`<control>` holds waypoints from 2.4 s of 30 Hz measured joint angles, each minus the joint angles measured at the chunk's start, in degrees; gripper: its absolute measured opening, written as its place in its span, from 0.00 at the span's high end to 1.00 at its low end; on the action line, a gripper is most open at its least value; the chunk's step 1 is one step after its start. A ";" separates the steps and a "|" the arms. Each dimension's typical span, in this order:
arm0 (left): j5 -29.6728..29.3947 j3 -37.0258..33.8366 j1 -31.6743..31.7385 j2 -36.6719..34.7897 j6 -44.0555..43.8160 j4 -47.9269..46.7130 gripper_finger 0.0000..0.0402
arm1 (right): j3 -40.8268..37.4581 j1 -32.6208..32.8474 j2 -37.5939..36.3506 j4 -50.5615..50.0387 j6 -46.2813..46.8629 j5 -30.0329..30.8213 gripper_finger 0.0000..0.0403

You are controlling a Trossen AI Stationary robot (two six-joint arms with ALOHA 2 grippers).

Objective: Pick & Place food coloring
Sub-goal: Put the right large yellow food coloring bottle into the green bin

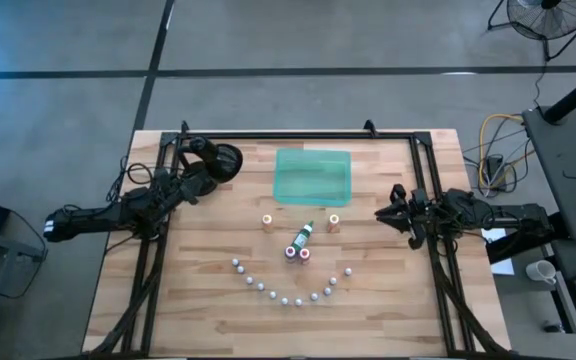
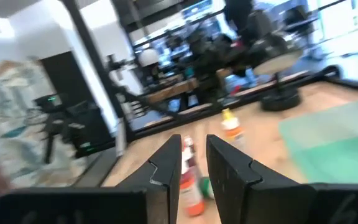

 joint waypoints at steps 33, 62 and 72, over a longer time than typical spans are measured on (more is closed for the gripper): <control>-0.01 0.01 -0.01 0.01 0.00 0.00 0.80 | 0.02 -0.01 0.33 21.38 30.96 27.64 0.83; -0.01 0.01 -0.01 0.01 0.00 0.01 0.80 | 31.22 -0.01 29.80 -34.68 10.46 18.67 0.63; -0.02 0.01 -0.01 -0.01 0.00 -0.01 0.81 | 38.65 -0.02 44.47 -42.88 -0.99 14.41 0.53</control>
